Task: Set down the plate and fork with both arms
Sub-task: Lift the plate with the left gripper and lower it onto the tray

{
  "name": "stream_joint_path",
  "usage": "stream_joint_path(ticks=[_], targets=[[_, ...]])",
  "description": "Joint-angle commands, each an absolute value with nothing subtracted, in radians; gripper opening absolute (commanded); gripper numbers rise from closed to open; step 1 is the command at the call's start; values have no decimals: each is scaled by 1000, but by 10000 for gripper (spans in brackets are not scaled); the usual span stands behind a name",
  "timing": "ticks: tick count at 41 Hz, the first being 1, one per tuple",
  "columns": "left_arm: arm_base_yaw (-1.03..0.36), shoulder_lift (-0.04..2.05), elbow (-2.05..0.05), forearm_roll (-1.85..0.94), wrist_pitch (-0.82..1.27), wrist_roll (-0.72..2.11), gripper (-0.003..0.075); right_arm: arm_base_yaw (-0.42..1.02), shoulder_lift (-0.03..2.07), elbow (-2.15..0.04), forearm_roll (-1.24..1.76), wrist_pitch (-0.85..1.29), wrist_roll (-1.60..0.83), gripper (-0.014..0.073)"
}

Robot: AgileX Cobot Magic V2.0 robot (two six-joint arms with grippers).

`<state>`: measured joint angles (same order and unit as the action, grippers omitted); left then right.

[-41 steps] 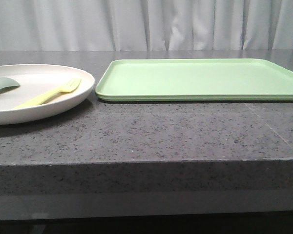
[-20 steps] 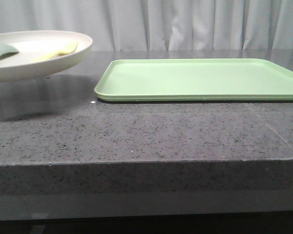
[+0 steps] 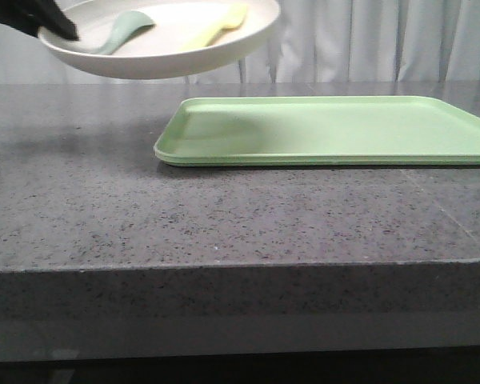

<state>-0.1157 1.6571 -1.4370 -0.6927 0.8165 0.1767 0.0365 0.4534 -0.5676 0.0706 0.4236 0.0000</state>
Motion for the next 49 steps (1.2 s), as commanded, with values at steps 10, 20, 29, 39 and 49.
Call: stream_joint_path(ticks=[10, 20, 29, 39, 49], targets=[[-305, 1809, -1642, -750, 714, 50, -18, 33, 464, -597, 73, 349, -6, 645], [-395, 1922, -1729, -753, 624, 17, -18, 43, 464, -597, 73, 349, -6, 645], [-429, 1967, -1750, -759, 575, -34, -16, 56, 464, -597, 73, 349, -6, 645], [-429, 1993, -1750, -747, 551, -75, -16, 56, 464, -597, 73, 349, -6, 645], [-431, 1993, -1750, -714, 573, -80, -16, 57, 464, -597, 73, 348, -6, 645]])
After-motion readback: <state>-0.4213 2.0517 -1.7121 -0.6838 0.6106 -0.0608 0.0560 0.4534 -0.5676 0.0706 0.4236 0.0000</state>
